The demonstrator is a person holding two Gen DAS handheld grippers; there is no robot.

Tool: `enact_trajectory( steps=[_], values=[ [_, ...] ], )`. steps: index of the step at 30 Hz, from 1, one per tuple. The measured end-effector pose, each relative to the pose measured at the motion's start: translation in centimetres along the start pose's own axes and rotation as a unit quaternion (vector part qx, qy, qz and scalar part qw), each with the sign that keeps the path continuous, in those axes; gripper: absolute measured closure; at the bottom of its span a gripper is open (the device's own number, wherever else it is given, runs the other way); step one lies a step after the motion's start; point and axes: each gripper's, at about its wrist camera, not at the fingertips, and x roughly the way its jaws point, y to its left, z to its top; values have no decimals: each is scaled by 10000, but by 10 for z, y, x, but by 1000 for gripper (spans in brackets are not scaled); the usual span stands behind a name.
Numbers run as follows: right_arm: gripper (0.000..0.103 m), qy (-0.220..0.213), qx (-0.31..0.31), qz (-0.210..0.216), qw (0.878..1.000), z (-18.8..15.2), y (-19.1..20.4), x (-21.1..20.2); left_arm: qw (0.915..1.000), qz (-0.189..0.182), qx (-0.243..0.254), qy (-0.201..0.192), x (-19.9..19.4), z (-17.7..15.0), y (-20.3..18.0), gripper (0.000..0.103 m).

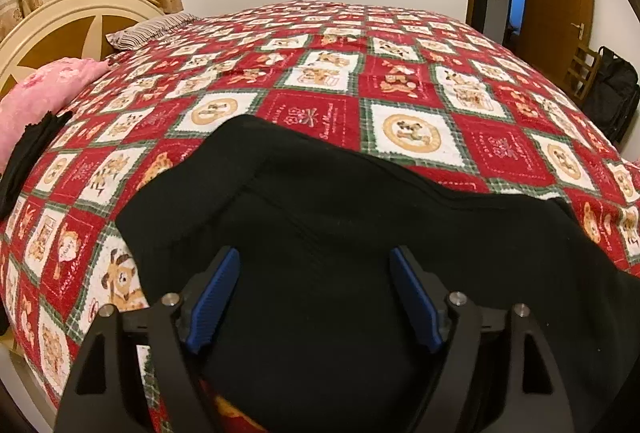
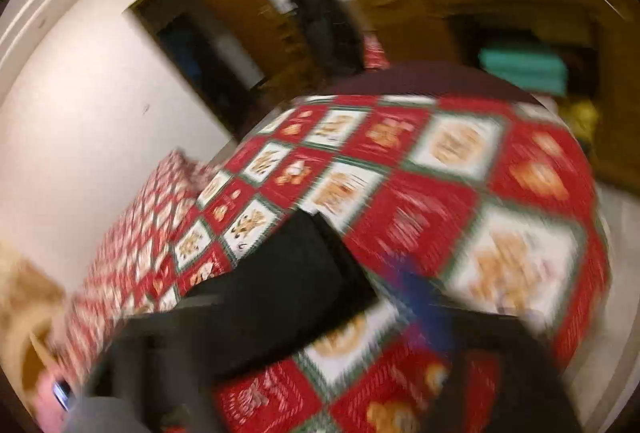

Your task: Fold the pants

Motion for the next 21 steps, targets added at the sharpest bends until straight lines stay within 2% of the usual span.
enact_trajectory(
  steps=[2,5,7,11,13,15,16,17,19,21],
  values=[
    [10,186,-265,-111,9994,12,9,20,10000,-4,-12,18,0,0,0,22],
    [14,599,-597,-9,9964,21,19,53,10000,11,-27,45,0,0,1,22],
    [21,921,-863,-169,9919,15,23,75,10000,52,-37,47,0,1,0,21],
    [24,1360,-1287,-502,9810,-3,25,98,9999,87,-49,58,0,1,-1,20],
    [34,1358,-1828,-756,9708,-14,42,100,9999,95,-55,56,0,1,-1,20],
    [49,1455,-2228,-971,9590,-22,60,103,9999,98,-50,49,-1,1,0,20],
    [71,1522,-2167,-818,9608,-23,64,102,9999,99,-54,48,-1,1,0,20],
    [83,1591,-2093,-736,9620,-23,65,99,9999,99,-55,49,-1,1,0,20],
    [86,1574,-2112,-665,9624,-21,68,91,9999,101,-49,49,-1,1,0,20],
    [89,1325,-2098,-605,9668,-19,70,78,9999,93,-42,54,0,1,0,20]
  ],
)
